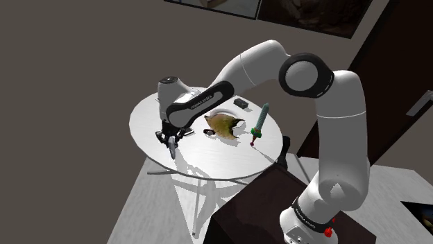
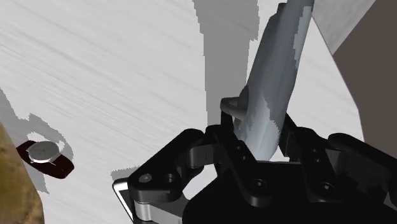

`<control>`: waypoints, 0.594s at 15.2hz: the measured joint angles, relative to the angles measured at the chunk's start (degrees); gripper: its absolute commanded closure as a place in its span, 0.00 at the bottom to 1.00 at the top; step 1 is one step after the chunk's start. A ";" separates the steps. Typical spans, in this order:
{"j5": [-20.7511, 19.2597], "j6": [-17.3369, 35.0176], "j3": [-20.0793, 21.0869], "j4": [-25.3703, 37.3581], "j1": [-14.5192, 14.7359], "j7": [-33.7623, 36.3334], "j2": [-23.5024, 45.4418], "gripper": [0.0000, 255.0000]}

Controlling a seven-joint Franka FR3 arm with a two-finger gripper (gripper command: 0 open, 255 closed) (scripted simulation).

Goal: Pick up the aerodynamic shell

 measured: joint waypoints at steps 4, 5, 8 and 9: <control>0.85 -2.01 0.56 0.34 -0.33 -0.66 -1.75 1.00; 1.09 -2.62 0.69 0.61 -0.42 -0.89 -2.12 1.00; 1.85 -4.47 1.12 1.06 -0.74 -1.53 -3.62 1.00; 2.14 -4.91 1.29 0.74 -0.91 -1.73 -4.40 1.00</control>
